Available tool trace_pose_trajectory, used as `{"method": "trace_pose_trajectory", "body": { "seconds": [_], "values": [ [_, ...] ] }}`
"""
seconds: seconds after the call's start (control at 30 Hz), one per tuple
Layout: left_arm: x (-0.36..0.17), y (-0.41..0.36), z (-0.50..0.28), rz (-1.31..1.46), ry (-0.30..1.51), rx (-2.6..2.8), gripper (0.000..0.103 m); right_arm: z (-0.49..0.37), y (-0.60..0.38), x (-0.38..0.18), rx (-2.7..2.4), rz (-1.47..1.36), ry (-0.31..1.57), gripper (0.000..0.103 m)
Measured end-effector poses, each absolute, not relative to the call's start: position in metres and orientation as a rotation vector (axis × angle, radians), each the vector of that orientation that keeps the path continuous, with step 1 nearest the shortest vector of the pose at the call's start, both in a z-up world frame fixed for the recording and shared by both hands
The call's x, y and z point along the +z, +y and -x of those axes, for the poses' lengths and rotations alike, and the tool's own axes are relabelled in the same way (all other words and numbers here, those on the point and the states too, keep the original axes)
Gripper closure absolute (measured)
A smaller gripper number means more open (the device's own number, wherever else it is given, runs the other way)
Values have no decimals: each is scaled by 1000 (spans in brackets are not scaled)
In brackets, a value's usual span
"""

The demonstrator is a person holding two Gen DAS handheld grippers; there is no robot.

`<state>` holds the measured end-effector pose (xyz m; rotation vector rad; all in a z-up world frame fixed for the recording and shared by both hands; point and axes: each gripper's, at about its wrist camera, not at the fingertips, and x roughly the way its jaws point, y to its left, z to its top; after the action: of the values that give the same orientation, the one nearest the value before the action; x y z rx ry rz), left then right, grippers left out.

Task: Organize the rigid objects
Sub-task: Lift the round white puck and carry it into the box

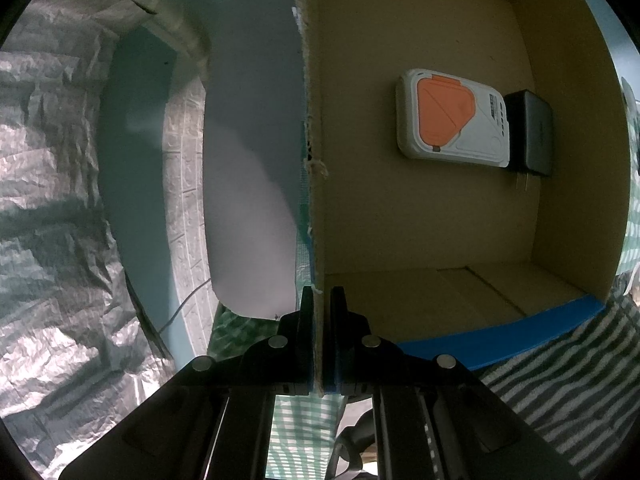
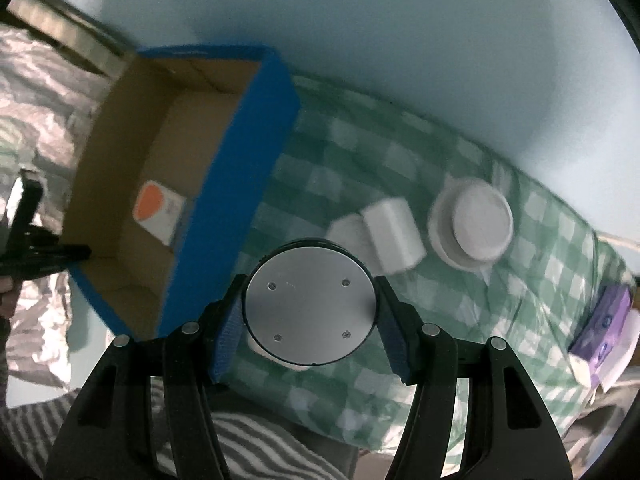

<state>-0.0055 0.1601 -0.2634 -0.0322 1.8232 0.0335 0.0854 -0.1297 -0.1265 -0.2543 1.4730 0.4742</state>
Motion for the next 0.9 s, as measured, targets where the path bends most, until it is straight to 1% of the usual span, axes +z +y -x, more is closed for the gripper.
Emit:
{"method": "trace_pose_trajectory", "body": {
  "seconds": [0.3, 0.47, 0.7, 0.9],
  "values": [
    [-263, 160, 7, 37, 1819, 28, 95, -87, -74, -112, 573, 322, 1429, 41],
    [-264, 161, 6, 41, 1821, 29, 95, -86, -44, -112, 638, 361, 1410, 41],
    [-263, 160, 5, 40, 1818, 22, 95, -79, -4, -135, 689, 477, 1420, 41],
    [-263, 160, 5, 43, 1818, 25, 95, -76, 11, -153, 705, 516, 1439, 41]
  ]
}}
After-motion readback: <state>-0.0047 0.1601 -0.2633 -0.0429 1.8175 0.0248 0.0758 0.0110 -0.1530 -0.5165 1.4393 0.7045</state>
